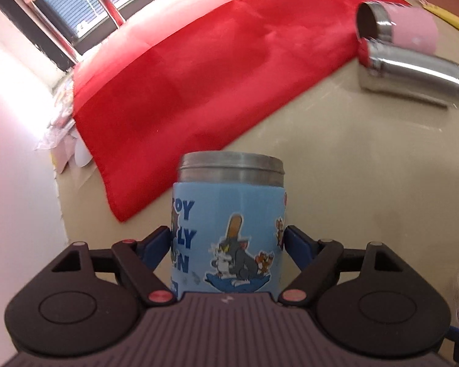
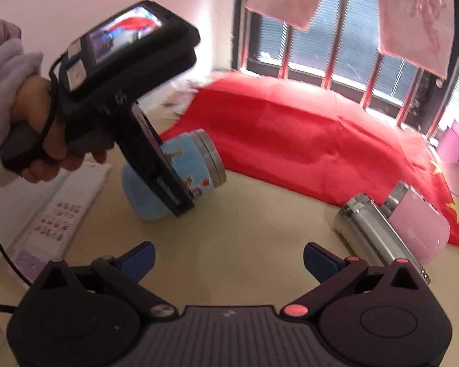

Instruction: Flip cup upright

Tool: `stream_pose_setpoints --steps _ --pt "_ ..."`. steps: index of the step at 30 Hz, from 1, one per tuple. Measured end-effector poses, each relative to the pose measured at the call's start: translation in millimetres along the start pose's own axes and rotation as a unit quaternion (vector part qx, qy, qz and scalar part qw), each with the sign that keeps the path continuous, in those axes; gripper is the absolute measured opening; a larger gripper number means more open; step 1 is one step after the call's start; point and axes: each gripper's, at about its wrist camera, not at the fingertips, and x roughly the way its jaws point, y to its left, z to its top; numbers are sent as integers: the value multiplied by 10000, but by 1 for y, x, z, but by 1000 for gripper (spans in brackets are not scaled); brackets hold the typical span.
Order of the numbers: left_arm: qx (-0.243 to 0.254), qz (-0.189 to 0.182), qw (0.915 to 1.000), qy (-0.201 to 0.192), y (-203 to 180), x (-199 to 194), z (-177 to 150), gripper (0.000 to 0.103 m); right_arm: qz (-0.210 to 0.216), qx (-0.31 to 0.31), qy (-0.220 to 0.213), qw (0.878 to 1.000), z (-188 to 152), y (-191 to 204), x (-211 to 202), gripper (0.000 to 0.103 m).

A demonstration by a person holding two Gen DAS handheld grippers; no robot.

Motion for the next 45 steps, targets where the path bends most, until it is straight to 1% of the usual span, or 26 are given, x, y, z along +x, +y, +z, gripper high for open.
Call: stream_pose_setpoints --steps 4,7,14,17,20,23,25,27,30,32,36,39,41,42,44,45 --pt "-26 203 9997 -111 -13 -22 -18 81 52 -118 -206 9997 -10 8 -23 103" --pt "-63 217 9996 -153 -24 -39 -38 80 74 -129 -285 9995 -20 12 -39 103" --pt "40 307 9992 -259 -59 -88 -86 80 143 -211 -527 9983 -45 27 -82 103" --pt "192 391 9989 -183 -74 -109 -110 80 180 -251 -596 9977 -58 30 -100 103" --pt "249 243 9994 -2 -88 -122 -135 80 186 -265 -634 9975 -73 31 -114 103" --pt "356 74 9991 220 -108 -122 -152 80 173 -264 -618 9976 -88 28 -125 103" --pt "458 -60 9983 359 -122 -114 -156 82 135 -237 -590 9979 -97 25 -130 103" --pt "612 57 9978 230 -132 -109 -156 80 76 -210 -582 9981 -105 20 -136 103" --pt "482 53 9987 177 -135 -95 -142 79 -48 -134 -563 9983 -117 13 -144 103" --pt "364 86 9992 165 -134 -84 -136 83 -148 -48 -554 9983 -125 8 -150 103" --pt "28 -19 10000 20 -125 -80 -134 83 -365 164 -492 9980 -136 -5 -156 103" --pt "-98 -109 9998 -117 -121 -83 -138 84 -395 177 -479 9979 -136 -7 -157 103" --pt "-182 -125 9992 -325 -118 -91 -142 94 -377 135 -491 9980 -135 -2 -156 103" --pt "-225 -102 9984 -499 -116 -98 -147 98 -363 110 -495 9981 -134 2 -156 103" --pt "-349 -139 9958 -836 -109 -115 -160 103 -341 61 -509 9981 -131 10 -157 103" --pt "-433 -100 9944 -959 -107 -123 -167 103 -338 38 -523 9981 -130 14 -158 103"
